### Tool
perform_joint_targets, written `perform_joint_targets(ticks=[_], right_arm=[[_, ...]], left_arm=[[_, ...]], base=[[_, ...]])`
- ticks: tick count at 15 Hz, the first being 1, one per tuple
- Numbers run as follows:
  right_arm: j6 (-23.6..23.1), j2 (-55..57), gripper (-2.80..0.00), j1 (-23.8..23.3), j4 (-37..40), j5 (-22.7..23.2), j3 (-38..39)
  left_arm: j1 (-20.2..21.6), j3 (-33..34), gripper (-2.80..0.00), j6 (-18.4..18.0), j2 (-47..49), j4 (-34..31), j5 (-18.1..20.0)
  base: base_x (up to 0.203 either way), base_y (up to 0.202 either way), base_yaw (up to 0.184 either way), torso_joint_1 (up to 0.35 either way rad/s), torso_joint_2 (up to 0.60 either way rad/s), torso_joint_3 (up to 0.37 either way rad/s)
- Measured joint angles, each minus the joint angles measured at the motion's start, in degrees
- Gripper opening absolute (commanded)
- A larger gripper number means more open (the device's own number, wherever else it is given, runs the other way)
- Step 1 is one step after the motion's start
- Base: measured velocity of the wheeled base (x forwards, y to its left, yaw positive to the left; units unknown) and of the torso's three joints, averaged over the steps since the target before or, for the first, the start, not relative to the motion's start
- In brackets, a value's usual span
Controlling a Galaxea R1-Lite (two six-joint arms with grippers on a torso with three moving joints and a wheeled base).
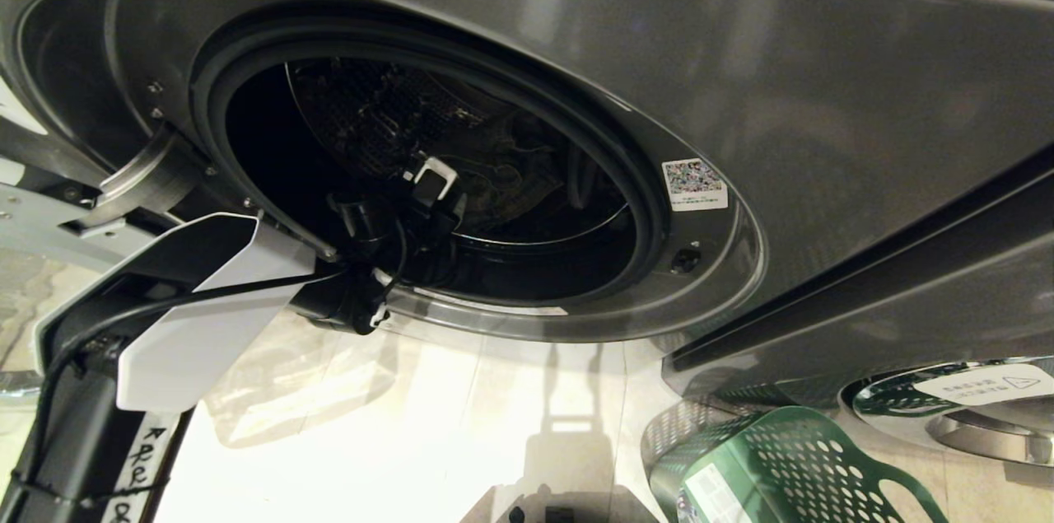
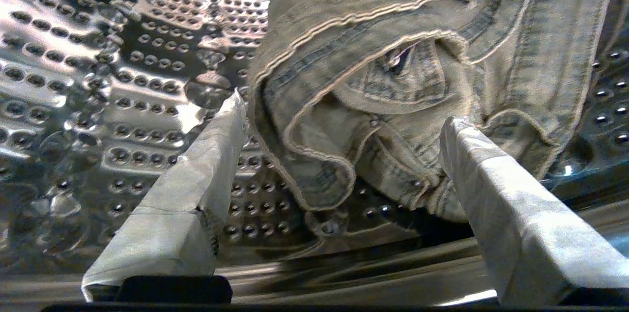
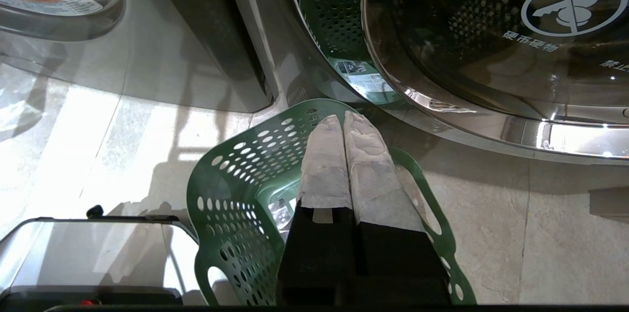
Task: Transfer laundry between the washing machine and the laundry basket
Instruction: Pick a cloth and place it into the basket
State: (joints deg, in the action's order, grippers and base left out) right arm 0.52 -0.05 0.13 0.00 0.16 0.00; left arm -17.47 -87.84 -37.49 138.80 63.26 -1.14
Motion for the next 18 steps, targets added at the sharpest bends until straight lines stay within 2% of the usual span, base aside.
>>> perform_joint_targets(ticks=[6, 18], right_arm=[[0.0, 0.0, -2.8, 0.0, 0.0, 0.0, 0.0], [0.0, 0.0, -2.8, 0.0, 0.0, 0.0, 0.0]], left_arm=[[1.6, -3.0, 0.0, -1.6, 1.1, -0.6, -1.3], [4.5, -5.0, 0.0, -1.6, 2.0, -1.5, -3.3]], base=[[0.0, 0.0, 0.0, 0.0, 0.0, 0.0], [0.0, 0.0, 0.0, 0.0, 0.0, 0.0]])
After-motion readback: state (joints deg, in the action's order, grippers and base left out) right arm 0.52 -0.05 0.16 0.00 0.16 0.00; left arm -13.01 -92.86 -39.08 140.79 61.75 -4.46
